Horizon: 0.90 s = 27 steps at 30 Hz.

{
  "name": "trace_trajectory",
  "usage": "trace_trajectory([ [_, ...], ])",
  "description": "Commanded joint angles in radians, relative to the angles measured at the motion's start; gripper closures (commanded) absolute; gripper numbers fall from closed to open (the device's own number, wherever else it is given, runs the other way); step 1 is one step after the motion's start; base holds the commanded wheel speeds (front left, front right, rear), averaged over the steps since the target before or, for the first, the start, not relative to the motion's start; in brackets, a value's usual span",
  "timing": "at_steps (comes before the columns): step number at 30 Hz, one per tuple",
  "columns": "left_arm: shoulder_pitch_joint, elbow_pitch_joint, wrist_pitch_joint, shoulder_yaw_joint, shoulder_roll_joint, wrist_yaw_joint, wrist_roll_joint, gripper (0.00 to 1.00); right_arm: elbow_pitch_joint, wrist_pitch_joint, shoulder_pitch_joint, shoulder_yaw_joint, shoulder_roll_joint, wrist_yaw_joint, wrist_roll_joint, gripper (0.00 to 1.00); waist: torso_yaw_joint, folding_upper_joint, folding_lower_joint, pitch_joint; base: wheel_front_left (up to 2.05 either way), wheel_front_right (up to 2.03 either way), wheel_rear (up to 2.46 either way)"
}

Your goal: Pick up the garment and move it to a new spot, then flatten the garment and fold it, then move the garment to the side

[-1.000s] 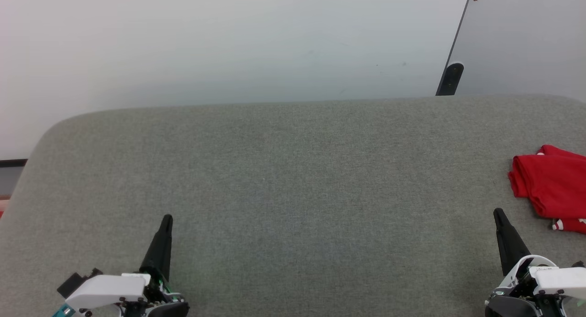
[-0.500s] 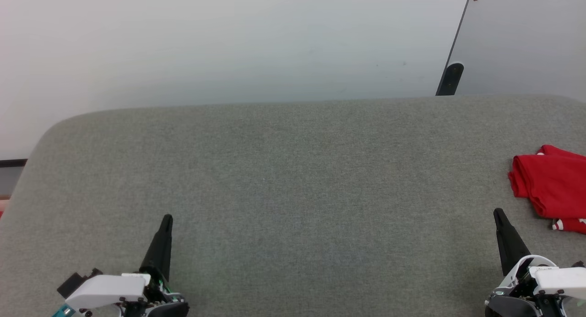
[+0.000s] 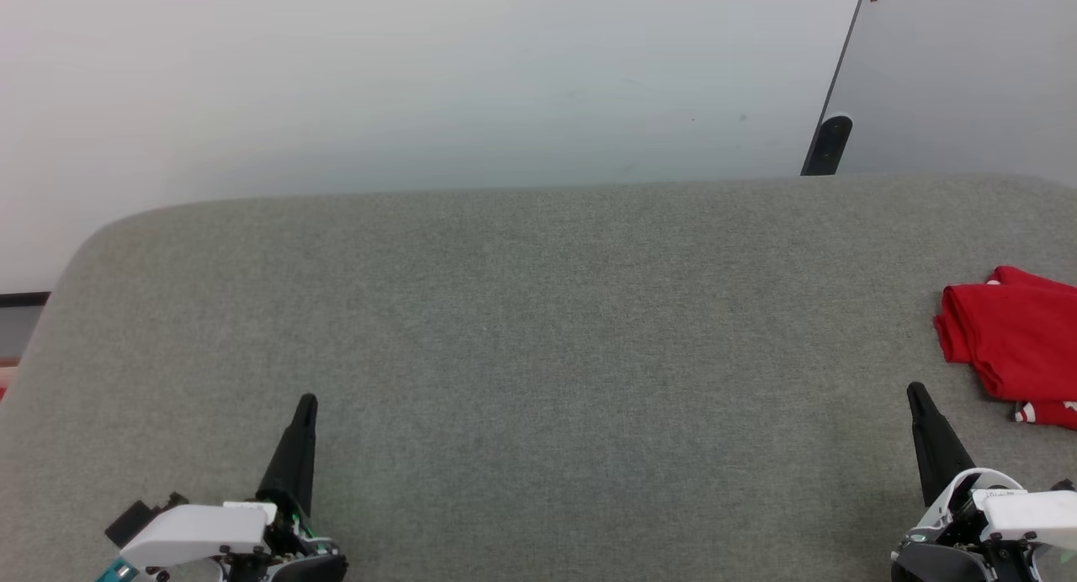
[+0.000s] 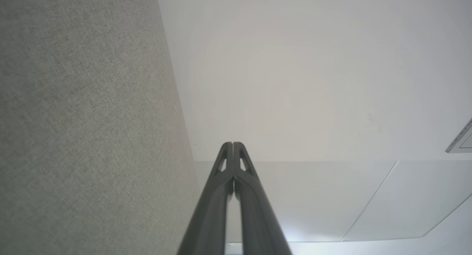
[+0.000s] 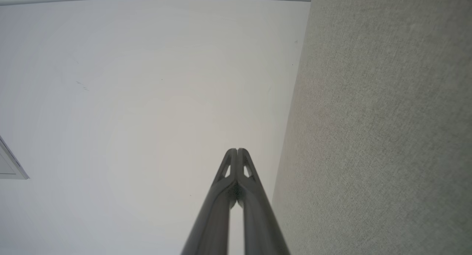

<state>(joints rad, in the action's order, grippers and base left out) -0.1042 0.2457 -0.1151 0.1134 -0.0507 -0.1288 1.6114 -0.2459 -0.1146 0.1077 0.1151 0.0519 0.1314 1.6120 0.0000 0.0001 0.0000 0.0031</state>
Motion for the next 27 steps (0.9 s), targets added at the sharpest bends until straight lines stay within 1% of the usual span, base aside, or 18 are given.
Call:
trace_trajectory([
  [1,-0.011,0.001,-0.003,0.003,0.001,-0.004,0.002,1.0,0.0,-0.002,0.004,0.0,-0.004,-0.001,0.001,1.0,0.0,-0.0001,0.0,0.0,0.0,0.0,0.0],
  [27,-0.011,0.001,-0.003,0.003,0.001,-0.004,0.001,1.0,0.0,-0.002,0.004,0.0,-0.004,-0.001,0.0,1.0,0.0,-0.0001,0.0,0.0,0.0,0.0,0.0],
])
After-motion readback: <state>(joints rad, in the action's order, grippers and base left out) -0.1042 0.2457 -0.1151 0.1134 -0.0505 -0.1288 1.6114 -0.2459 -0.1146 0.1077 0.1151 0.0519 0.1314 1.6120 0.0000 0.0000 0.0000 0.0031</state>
